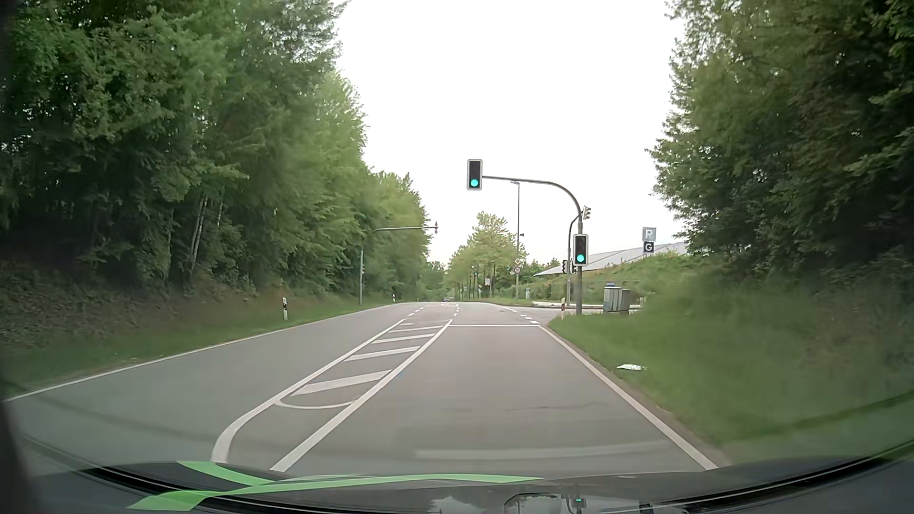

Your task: Follow the waypoints while adhering to traffic rules and regulations

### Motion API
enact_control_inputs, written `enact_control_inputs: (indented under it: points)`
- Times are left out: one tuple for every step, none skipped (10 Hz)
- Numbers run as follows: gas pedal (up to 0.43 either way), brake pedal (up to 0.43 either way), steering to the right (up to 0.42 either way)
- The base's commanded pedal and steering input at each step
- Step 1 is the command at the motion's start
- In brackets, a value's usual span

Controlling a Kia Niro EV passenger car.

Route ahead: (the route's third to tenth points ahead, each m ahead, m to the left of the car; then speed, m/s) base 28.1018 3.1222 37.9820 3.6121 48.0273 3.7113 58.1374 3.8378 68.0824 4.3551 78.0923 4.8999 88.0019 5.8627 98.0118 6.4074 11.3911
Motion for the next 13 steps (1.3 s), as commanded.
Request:
enact_control_inputs:
  points:
    - [0.059, 0.0, -0.002]
    - [0.059, 0.0, -0.002]
    - [0.059, 0.0, -0.002]
    - [0.059, 0.0, -0.002]
    - [0.059, 0.0, -0.002]
    - [0.059, 0.0, -0.002]
    - [0.059, 0.0, -0.002]
    - [0.059, 0.0, -0.002]
    - [0.059, 0.0, -0.002]
    - [0.059, 0.0, -0.002]
    - [0.059, 0.0, -0.002]
    - [0.059, 0.0, -0.002]
    - [0.059, 0.0, -0.002]
